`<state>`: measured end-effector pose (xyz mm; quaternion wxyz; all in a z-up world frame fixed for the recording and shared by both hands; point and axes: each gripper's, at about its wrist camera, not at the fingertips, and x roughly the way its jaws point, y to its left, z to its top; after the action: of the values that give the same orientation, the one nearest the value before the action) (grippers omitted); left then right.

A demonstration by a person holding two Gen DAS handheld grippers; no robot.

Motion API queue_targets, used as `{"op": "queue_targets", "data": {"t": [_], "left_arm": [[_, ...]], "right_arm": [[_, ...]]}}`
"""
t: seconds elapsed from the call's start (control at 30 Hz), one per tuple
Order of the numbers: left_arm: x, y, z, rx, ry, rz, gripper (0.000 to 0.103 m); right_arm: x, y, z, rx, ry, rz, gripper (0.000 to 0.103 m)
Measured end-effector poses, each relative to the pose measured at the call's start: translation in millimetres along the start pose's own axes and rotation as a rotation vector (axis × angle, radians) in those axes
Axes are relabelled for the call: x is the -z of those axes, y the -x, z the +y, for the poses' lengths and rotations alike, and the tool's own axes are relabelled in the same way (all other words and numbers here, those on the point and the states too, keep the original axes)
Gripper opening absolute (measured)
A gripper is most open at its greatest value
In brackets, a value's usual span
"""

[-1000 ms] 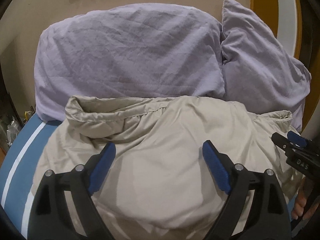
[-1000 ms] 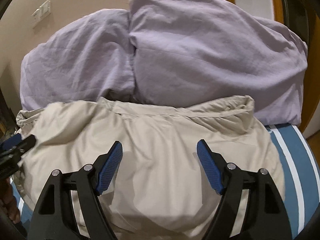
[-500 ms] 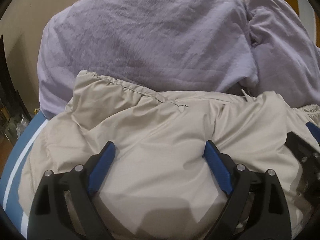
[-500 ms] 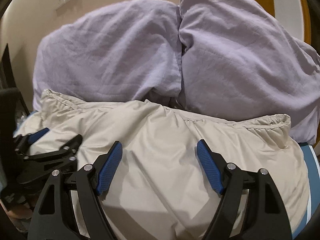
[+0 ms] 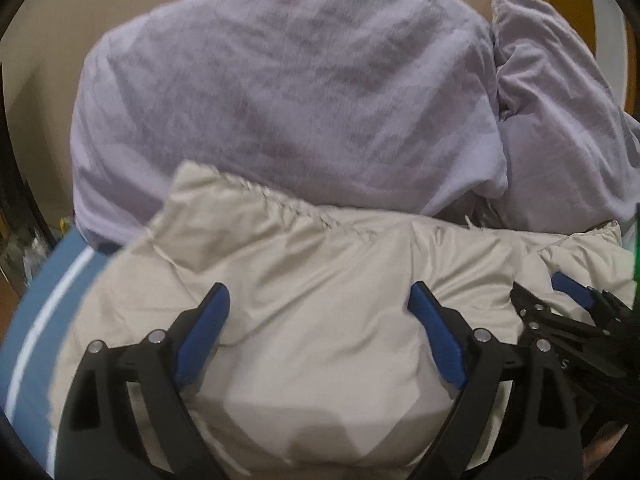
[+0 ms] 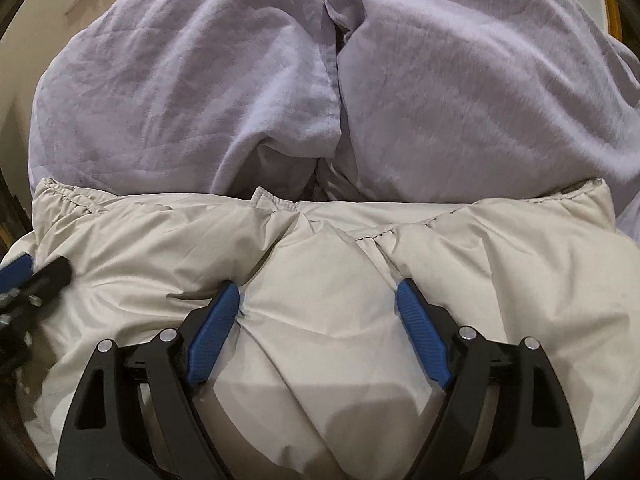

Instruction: Fold large clothes

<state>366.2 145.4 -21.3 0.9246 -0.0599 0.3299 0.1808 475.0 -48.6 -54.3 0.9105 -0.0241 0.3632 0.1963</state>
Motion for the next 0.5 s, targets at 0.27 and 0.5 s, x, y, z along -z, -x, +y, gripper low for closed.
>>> {"op": "queue_targets", "data": {"t": [0.27,0.5], "left_arm": [[-8.8,-17.3,6.7,-0.108,-0.014,-0.014,0.091],[-0.7,-48.9,7.2,-0.128,0.014,0.020,0.094]], "right_arm": [[1.4,-10.7,-0.6,0.032,0.000,0.014,0.083],[1.8,-9.6,-3.4,0.032,-0.010,0.012,0.083]]}}
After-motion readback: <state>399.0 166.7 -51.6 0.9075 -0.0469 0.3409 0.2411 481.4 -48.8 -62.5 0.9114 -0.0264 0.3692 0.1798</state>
